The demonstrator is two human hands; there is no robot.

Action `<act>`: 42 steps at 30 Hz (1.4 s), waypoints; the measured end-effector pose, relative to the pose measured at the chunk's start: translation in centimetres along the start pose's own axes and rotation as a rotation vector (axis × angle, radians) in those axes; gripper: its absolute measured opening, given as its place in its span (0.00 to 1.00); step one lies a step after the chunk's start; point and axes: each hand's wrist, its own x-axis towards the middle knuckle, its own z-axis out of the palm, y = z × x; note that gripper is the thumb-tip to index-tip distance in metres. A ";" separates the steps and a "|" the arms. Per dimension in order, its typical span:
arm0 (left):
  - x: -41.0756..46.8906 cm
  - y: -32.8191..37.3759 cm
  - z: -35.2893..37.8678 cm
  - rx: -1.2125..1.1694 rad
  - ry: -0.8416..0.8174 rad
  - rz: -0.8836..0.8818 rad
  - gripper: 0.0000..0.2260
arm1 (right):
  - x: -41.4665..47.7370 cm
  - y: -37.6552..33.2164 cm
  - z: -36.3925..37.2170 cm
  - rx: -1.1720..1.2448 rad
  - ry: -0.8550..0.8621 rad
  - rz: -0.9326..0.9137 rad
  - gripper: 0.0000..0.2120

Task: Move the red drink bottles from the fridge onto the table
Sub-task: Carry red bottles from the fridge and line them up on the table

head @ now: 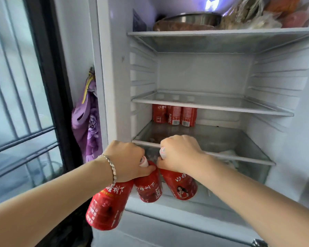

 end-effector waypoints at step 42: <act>-105.4 43.0 -32.4 0.331 -0.722 -2.216 0.24 | -84.8 -67.7 -22.8 0.470 -0.002 -2.215 0.15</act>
